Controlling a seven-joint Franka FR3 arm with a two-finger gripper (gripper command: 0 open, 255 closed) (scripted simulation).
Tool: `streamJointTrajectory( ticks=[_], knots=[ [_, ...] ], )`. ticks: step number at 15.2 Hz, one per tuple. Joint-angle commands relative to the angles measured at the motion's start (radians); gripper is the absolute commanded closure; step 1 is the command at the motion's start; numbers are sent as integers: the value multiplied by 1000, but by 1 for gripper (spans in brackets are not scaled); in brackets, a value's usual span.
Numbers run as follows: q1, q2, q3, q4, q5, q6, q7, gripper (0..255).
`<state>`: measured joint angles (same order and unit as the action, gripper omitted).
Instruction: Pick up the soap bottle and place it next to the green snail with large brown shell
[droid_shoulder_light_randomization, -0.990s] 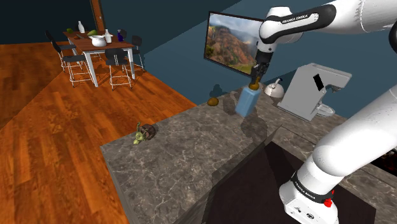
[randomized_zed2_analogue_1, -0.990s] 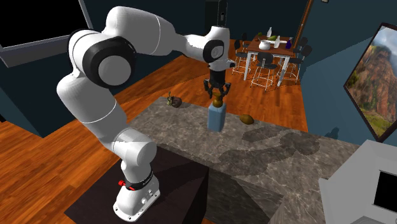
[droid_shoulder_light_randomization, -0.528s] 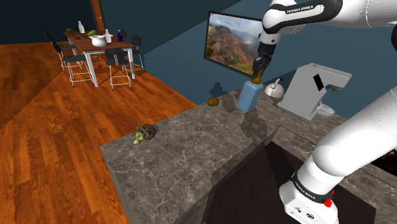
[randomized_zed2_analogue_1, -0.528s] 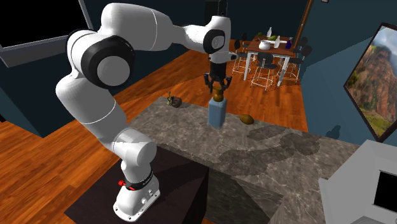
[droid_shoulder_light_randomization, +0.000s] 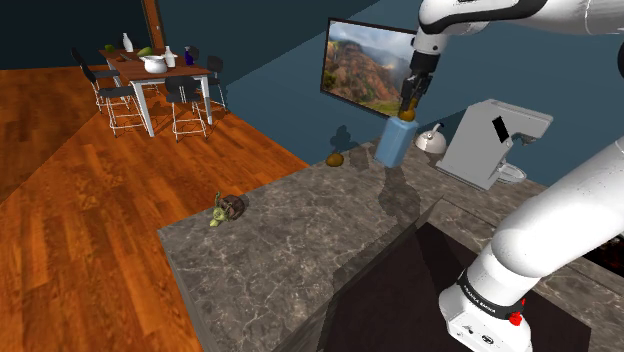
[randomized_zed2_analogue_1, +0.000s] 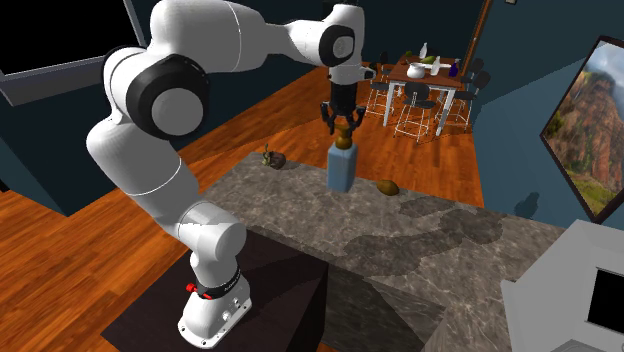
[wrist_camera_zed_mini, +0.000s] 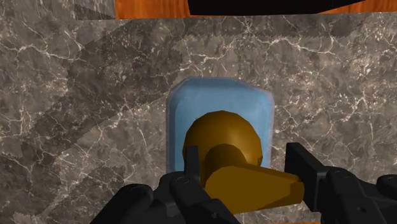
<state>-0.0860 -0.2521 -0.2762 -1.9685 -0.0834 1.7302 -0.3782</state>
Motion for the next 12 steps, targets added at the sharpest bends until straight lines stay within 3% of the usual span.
streamJointTrajectory(
  ticks=[1, 7, 12],
  knots=[
    [1, 7, 1, 35, 2, -28, -1, 255],
    [3, 19, 2, 127, 7, -108, -5, 255],
    [50, 31, 75, 107, 25, -82, 113, 255]
  ],
)
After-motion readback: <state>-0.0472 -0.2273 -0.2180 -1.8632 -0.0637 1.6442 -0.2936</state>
